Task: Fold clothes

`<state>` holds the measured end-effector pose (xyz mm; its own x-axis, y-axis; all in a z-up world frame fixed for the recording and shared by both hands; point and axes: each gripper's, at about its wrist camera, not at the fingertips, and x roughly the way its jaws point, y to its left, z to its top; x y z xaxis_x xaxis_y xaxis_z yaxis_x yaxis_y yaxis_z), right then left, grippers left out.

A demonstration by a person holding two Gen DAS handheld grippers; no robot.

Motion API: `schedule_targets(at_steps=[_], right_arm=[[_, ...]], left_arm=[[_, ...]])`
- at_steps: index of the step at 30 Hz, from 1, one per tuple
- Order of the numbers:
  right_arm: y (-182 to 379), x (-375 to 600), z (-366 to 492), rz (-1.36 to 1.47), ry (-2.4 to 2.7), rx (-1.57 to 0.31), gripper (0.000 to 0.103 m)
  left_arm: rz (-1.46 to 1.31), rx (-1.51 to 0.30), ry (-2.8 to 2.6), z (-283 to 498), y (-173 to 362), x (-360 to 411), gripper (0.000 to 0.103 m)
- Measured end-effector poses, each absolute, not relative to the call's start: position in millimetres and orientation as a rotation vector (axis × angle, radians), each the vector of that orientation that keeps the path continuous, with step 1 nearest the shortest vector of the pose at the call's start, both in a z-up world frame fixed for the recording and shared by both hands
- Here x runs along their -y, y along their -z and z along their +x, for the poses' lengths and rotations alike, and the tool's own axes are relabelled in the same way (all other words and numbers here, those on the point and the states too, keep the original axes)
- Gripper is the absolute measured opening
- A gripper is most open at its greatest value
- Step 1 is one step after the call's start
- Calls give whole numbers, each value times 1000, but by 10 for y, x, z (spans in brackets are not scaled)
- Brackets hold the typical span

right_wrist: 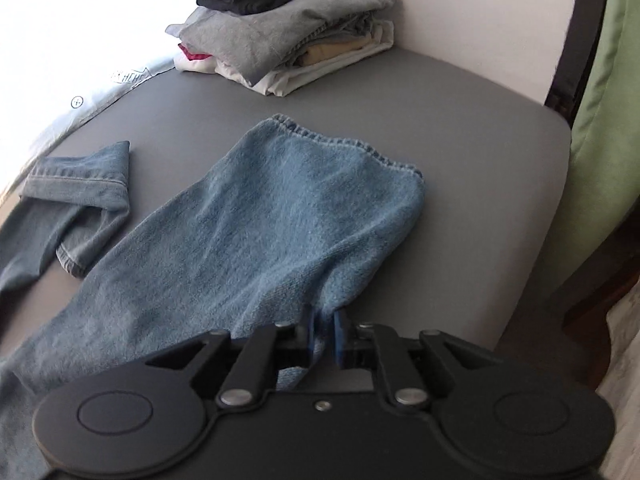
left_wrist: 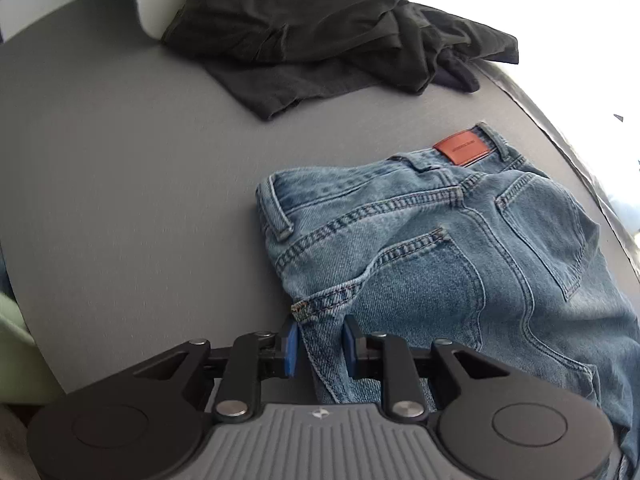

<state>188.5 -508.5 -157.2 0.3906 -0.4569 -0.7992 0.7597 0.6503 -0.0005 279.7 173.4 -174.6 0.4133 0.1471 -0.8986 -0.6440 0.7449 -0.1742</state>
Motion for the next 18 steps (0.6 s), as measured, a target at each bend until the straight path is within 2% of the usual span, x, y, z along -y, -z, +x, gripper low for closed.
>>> schedule_targets(at_steps=[2,5,7,12,14,16,18], right_arm=[[1522,5031,1970,346,779,-845,41],[1465,4973,2115,319,749,-814,48],[1437,4925,2206,296,752,-802,50],[1384,4761,2462,153,837,-784,59],[1333,4710,2546,72,934,-757,78],[1235,4716,2593,12,1017,-705,85],[1145,4748,2623,6,1054,-657,87]], left_arm=[[-478,-1005,-543,2826,1655,-1699,32],[-414,-941,-574,2835,1516,-1676,36],[-387,-902,-598,2831,1431,-1676,46],[-363,-864,-598,2867,1338,-1642,50],[-352,-874,-585,2889,1357,-1568,51],[-335,-884,-570,2904,1387,-1468,52],[-328,-897,-545,2932,1431,-1369,53]])
